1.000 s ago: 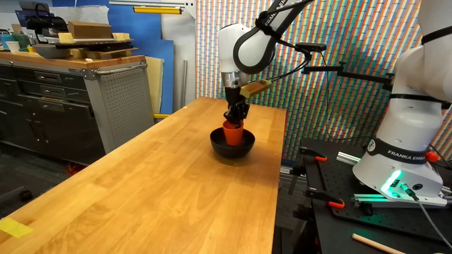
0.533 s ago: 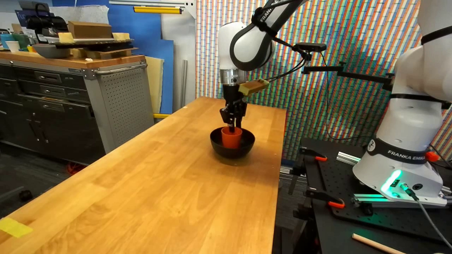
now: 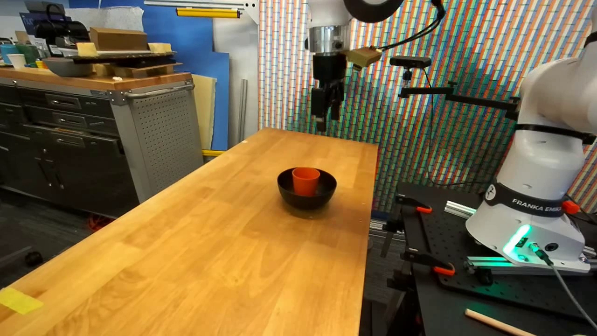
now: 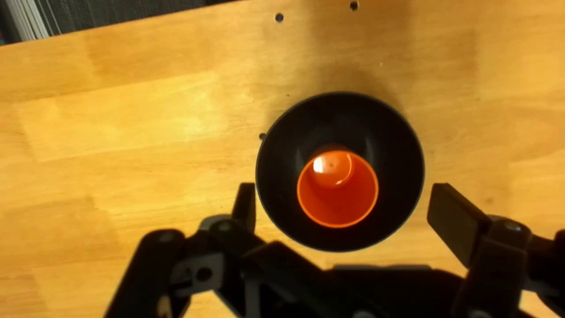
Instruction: Put the orange cup in the black bowl
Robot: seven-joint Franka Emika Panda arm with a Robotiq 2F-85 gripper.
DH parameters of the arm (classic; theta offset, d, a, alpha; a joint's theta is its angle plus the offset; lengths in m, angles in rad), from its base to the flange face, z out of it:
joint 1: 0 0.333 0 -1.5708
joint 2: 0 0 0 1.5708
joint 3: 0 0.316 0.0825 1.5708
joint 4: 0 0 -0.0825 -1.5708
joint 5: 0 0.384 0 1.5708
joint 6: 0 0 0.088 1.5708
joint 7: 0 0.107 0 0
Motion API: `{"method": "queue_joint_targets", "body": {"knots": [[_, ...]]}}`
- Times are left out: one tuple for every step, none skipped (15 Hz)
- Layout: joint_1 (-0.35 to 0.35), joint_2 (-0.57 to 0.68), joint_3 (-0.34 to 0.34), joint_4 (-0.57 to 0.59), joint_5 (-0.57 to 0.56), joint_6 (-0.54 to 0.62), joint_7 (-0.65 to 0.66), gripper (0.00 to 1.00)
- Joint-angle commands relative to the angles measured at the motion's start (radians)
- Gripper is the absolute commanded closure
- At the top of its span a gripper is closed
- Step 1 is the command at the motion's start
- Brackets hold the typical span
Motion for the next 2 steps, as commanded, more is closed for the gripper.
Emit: {"method": "queue_joint_targets", "body": {"knots": [[-0.006,-0.029,0.02,0.0,0.002,-0.025,-0.002,0.0],[-0.006,-0.037,0.022,-0.003,0.002,-0.024,-0.001,0.0]]}}
